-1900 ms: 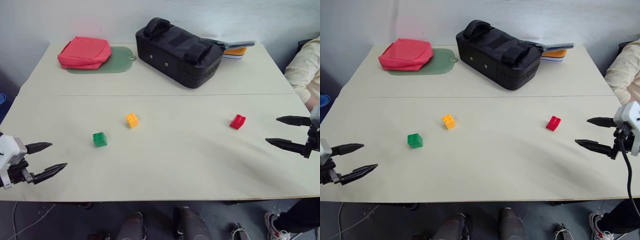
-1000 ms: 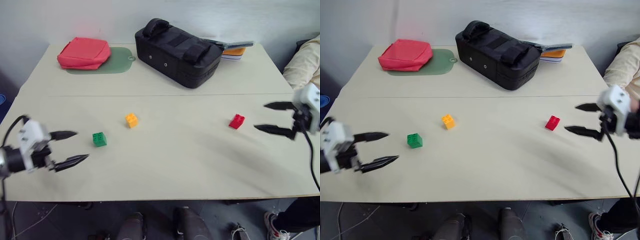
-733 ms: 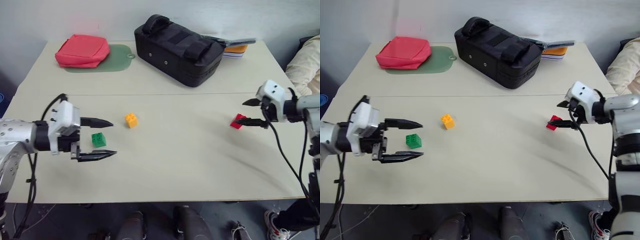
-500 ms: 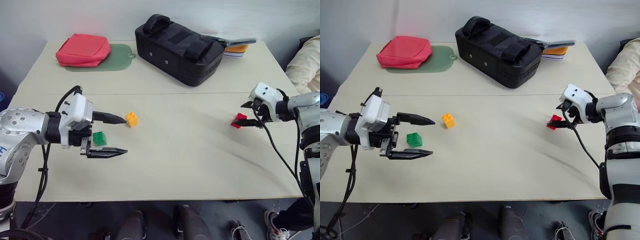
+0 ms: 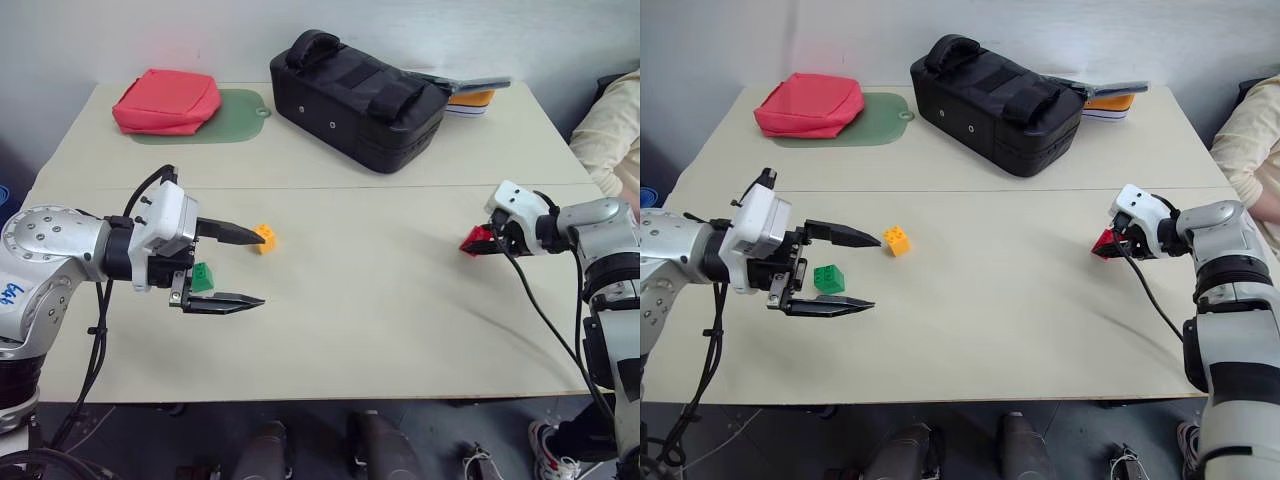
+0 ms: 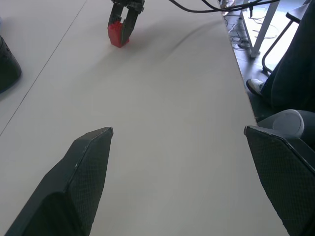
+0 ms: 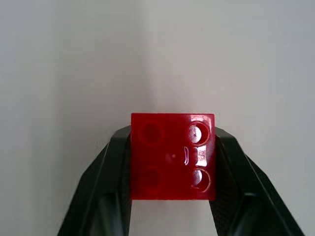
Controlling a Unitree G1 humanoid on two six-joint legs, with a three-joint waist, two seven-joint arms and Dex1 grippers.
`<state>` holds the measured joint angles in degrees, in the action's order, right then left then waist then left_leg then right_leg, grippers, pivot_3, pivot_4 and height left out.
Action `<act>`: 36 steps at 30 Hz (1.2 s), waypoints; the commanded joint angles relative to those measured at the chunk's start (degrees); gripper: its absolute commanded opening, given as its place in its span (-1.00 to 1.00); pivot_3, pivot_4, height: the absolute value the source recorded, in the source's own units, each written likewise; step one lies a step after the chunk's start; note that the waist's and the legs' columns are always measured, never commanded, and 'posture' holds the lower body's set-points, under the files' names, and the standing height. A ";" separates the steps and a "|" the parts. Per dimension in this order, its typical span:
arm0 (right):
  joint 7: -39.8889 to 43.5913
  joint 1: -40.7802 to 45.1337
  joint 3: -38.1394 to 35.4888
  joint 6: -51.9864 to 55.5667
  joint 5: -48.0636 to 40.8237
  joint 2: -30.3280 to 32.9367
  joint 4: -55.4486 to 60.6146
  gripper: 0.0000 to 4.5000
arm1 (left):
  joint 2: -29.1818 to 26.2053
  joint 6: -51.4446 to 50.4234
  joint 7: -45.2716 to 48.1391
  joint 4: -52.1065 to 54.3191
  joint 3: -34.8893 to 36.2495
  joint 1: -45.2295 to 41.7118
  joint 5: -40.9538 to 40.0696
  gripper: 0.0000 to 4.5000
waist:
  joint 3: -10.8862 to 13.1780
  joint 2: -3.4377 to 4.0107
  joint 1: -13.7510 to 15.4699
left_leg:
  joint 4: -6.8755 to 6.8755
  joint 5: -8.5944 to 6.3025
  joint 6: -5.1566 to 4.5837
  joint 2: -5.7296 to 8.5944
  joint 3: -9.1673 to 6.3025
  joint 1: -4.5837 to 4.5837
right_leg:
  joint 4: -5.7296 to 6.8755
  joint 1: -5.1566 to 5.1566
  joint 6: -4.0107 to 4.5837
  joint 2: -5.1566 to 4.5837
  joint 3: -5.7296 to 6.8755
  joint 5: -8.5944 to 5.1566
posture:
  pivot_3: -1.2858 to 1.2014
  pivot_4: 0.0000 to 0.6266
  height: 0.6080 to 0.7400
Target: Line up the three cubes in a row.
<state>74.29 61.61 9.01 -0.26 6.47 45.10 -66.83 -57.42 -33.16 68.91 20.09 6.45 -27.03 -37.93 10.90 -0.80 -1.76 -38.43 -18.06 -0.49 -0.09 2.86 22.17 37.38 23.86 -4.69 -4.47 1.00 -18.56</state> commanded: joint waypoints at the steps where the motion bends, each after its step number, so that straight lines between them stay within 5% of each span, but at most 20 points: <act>1: 11.47 -3.18 -2.19 0.20 -5.13 2.14 9.76 -0.33 | -0.57 0.79 1.90 1.41 -0.42 -1.15 -0.23 1.00 | 0.00 0.00 0.05 | -0.01 0.00 0.00 0.00 -0.01 0.00 | 0.00 0.00 0.00 0.01 0.01 0.00 | 0.03 -0.52 1.00; 6: 18.15 -19.06 -1.98 13.41 -17.86 6.07 46.26 -0.33 | -1.30 3.94 5.38 1.12 -2.81 0.10 2.56 1.00 | 0.00 0.00 0.28 | -0.08 -0.01 -0.01 -0.02 -0.10 0.04 | 0.05 0.00 0.00 0.00 0.05 0.00 | 0.03 -0.52 1.00; 9: 12.86 -30.44 -1.70 18.17 -19.56 7.31 67.80 -0.33 | -1.37 4.00 7.27 3.05 -4.16 0.15 2.16 1.00 | 0.00 0.00 0.41 | -0.25 -0.05 0.01 -0.04 -0.24 0.07 | 0.08 -0.06 0.00 0.00 0.13 0.00 | 0.03 -0.52 1.00; 14: 6.30 -41.14 -0.84 24.04 -18.26 9.05 85.36 -0.33 | -0.91 6.58 9.09 4.71 -6.87 0.73 4.24 1.00 | 0.00 0.00 0.51 | -0.46 -0.12 -0.04 -0.01 -0.32 0.04 | 0.07 -0.19 0.00 -0.02 0.16 0.00 | 0.03 -0.52 1.00; 34: 1.31 -44.14 4.69 24.67 -15.75 10.11 88.81 -0.33 | 1.13 7.72 8.42 3.82 -8.07 -0.62 5.85 1.00 | 0.00 0.00 0.58 | -0.56 -0.18 -0.16 -0.01 -0.36 0.02 | 0.04 -0.25 0.00 -0.03 0.17 0.00 | 0.03 -0.52 1.00; 36: 1.26 -44.36 5.08 23.68 -15.31 10.23 88.53 0.00 | 1.36 7.78 8.25 3.68 -8.06 -0.63 6.12 1.00 | 0.00 0.00 0.58 | -0.56 -0.18 -0.16 0.00 -0.36 0.02 | 0.04 -0.25 0.00 -0.02 0.16 0.00 | 0.03 -0.52 1.00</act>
<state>75.52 17.07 14.21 24.64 -9.15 54.56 21.69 -56.23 -26.07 77.36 23.76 -1.77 -26.75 -32.03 10.90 -0.80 -1.19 -38.99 -18.24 -0.65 -0.10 2.50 22.19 37.42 23.61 -4.69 -4.49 1.17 -18.57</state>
